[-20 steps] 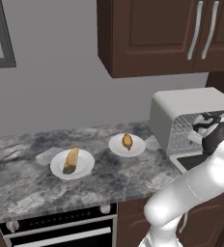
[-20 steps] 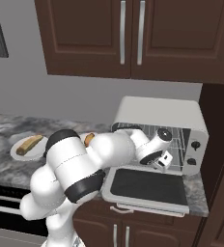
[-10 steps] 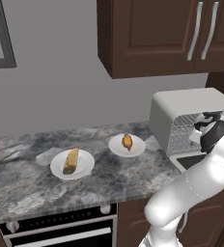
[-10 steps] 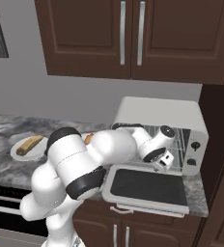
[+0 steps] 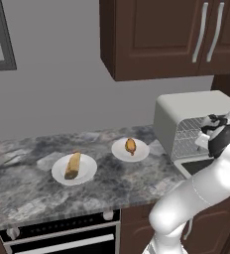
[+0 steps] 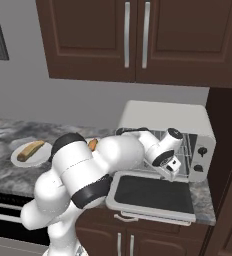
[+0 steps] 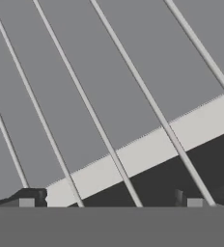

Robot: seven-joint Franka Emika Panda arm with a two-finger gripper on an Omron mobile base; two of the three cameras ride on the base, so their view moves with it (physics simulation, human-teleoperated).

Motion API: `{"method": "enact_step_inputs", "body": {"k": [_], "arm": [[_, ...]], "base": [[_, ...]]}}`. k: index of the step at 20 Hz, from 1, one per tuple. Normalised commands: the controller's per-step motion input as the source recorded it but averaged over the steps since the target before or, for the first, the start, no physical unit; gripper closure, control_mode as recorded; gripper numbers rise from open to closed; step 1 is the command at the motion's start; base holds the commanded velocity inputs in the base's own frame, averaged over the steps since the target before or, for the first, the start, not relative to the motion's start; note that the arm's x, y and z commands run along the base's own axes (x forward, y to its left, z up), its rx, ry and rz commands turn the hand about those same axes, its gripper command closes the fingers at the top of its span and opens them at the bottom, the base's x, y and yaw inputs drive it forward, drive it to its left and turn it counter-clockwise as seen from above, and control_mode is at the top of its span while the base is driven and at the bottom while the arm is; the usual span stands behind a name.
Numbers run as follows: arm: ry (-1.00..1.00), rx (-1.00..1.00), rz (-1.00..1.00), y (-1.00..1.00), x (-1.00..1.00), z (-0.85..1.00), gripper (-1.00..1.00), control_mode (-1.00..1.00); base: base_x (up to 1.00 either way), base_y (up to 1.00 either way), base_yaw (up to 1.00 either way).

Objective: Open the toaster oven door. Place the baguette on the bottom rack in the toaster oven and place the chicken drumstick on the top rack.

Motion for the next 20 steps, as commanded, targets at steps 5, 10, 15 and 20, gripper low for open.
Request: {"method": "enact_step_inputs", "body": {"k": [5, 10, 15, 20], "arm": [[0.10, -0.20, 0.13, 0.00, -0.70, -0.94, 1.00, -1.00], [0.10, -0.21, 0.11, 0.00, -0.71, -0.94, 1.00, -1.00], [0.10, -0.19, 0.13, 0.00, -0.75, -0.94, 1.00, -1.00], [0.14, -0.15, 0.15, 0.00, -0.75, -0.94, 1.00, -1.00]], "base": [[0.00, 0.00, 0.00], [0.00, 0.00, 0.00], [0.00, 0.00, 0.00], [0.00, 0.00, 0.00]]}}
